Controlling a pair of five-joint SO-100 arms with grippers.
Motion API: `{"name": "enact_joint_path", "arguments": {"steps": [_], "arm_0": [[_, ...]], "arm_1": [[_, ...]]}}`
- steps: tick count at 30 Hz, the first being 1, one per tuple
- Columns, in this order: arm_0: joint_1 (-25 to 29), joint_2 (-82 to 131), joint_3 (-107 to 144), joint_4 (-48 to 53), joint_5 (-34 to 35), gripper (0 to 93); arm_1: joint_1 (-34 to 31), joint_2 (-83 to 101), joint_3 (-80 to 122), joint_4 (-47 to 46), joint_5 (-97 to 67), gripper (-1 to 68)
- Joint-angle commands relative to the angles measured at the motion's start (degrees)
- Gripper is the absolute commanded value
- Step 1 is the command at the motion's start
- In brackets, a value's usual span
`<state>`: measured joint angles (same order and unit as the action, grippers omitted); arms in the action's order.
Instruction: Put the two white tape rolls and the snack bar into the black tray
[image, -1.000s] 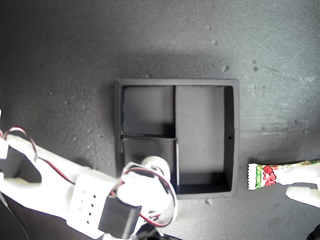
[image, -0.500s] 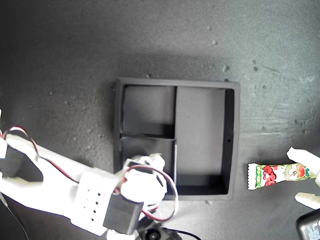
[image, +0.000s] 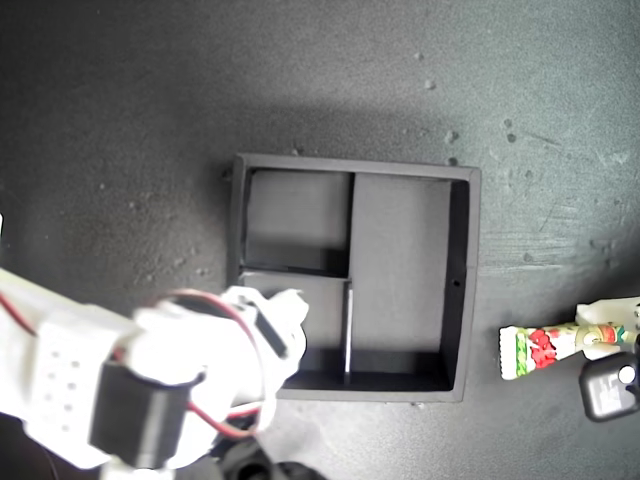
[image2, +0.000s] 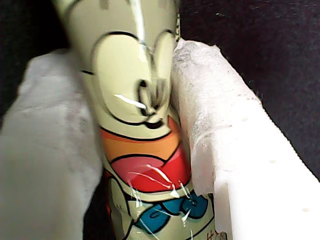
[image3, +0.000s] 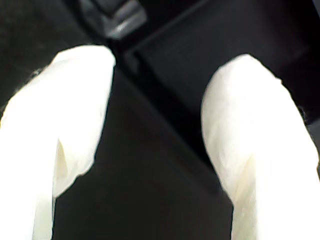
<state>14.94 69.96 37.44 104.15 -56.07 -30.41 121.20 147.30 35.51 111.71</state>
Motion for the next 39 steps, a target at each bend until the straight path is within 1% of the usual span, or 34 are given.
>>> {"name": "enact_joint_path", "arguments": {"steps": [1,4,7,8,10,12,15,17,18,19,21,23,25,28,30,32,35,39], "arm_0": [[2.0,12.4,9.2,1.0,-3.2,12.5],[4.3,18.0,21.0,0.8,-8.3,13.1],[9.1,20.1,28.0,-0.2,-13.7,14.3],[11.1,20.1,29.4,-0.6,-15.0,14.7],[14.5,19.2,31.6,-2.4,-16.6,15.6],[16.7,18.1,34.5,-4.8,-17.6,16.1],[18.2,18.2,40.8,-11.0,-18.3,16.2],[18.5,19.4,46.2,-16.1,-19.0,16.2],[18.6,20.1,48.9,-18.5,-19.2,16.2],[18.8,20.7,51.2,-20.8,-19.2,16.2],[18.9,21.6,55.2,-24.8,-19.3,16.1],[18.7,21.7,57.1,-27.0,-19.2,16.1],[18.6,21.3,57.7,-28.0,-19.2,16.0],[19.0,20.7,57.1,-28.4,-19.3,15.8],[19.4,20.5,56.7,-28.4,-19.8,15.6],[20.0,20.8,56.3,-28.4,-20.3,15.4],[20.7,22.5,56.6,-28.4,-21.1,15.2],[22.4,22.3,54.7,-29.0,-20.4,14.7]], "arm_1": [[2.6,4.7,-6.5,9.8,1.8,-0.3],[4.5,12.9,-10.9,15.2,7.1,-0.5],[5.6,17.1,-12.8,16.9,14.2,-0.5],[5.7,17.1,-12.7,16.7,17.8,-0.5],[6.2,17.1,-10.3,13.3,23.6,-0.4],[7.2,17.1,-8.9,11.3,26.6,-0.4],[9.1,16.4,-8.2,10.5,30.4,-0.4],[10.5,15.6,-7.1,8.0,30.1,-0.5],[11.3,15.6,-6.4,6.6,28.0,-0.6],[12.5,15.6,-7.5,7.1,23.6,-0.7],[14.9,15.6,-11.2,8.7,10.7,-0.7],[17.0,15.3,-16.2,8.8,-7.4,-0.7],[17.2,14.7,-21.4,8.7,-24.2,-0.7],[16.4,11.1,-32.3,15.5,-40.9,-0.7],[16.7,7.9,-38.6,20.1,-47.5,-0.6],[17.7,5.7,-41.7,22.0,-52.6,-0.6],[19.2,4.3,-41.7,22.1,-56.2,-0.6],[20.7,4.3,-37.4,20.0,-54.9,-0.6]]}}
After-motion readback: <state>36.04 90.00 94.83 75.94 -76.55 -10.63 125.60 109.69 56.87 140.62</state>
